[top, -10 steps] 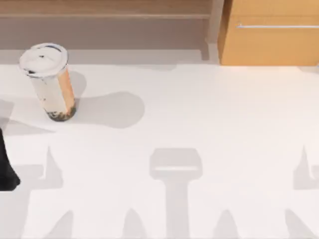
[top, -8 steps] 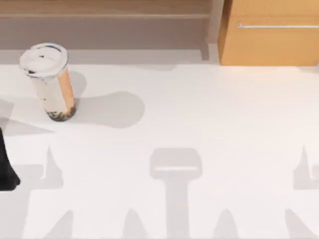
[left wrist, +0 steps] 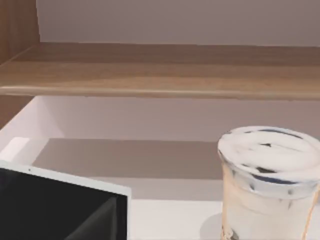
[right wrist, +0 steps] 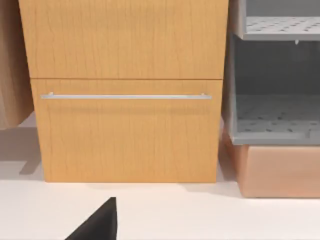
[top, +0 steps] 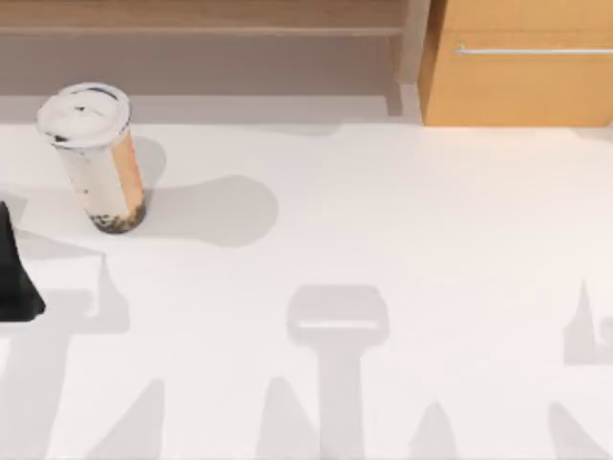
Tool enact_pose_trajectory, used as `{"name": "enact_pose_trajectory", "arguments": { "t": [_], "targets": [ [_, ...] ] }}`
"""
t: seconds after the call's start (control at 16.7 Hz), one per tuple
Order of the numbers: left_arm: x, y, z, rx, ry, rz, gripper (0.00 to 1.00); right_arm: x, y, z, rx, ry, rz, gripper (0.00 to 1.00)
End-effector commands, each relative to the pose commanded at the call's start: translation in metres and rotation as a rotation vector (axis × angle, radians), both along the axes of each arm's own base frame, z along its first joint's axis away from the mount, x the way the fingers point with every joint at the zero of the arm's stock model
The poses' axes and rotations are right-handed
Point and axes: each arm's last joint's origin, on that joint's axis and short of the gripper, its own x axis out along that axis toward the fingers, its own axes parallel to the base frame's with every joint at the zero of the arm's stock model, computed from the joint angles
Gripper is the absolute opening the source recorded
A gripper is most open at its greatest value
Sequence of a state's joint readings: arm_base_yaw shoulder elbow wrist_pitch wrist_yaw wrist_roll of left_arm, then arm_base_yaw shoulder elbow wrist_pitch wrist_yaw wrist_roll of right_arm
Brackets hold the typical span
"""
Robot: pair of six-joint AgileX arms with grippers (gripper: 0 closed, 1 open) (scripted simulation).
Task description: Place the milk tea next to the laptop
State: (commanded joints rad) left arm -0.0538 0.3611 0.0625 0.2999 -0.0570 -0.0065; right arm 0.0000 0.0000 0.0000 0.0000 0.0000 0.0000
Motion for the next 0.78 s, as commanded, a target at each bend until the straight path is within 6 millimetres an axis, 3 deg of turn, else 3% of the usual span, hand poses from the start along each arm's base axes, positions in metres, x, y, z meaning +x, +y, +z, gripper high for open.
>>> {"name": "enact_pose_trajectory", "arguments": {
  "t": [0.36,0.78],
  "targets": [
    [0.047,-0.014,-0.009,-0.004,0.093,-0.003,1.00,0.000,0.000,0.000,0.000,0.000,0.000,1.00],
    [0.091,-0.037,-0.046,-0.002,0.163,-0.015,1.00,0.000,0.000,0.000,0.000,0.000,0.000,1.00]
  ]
}}
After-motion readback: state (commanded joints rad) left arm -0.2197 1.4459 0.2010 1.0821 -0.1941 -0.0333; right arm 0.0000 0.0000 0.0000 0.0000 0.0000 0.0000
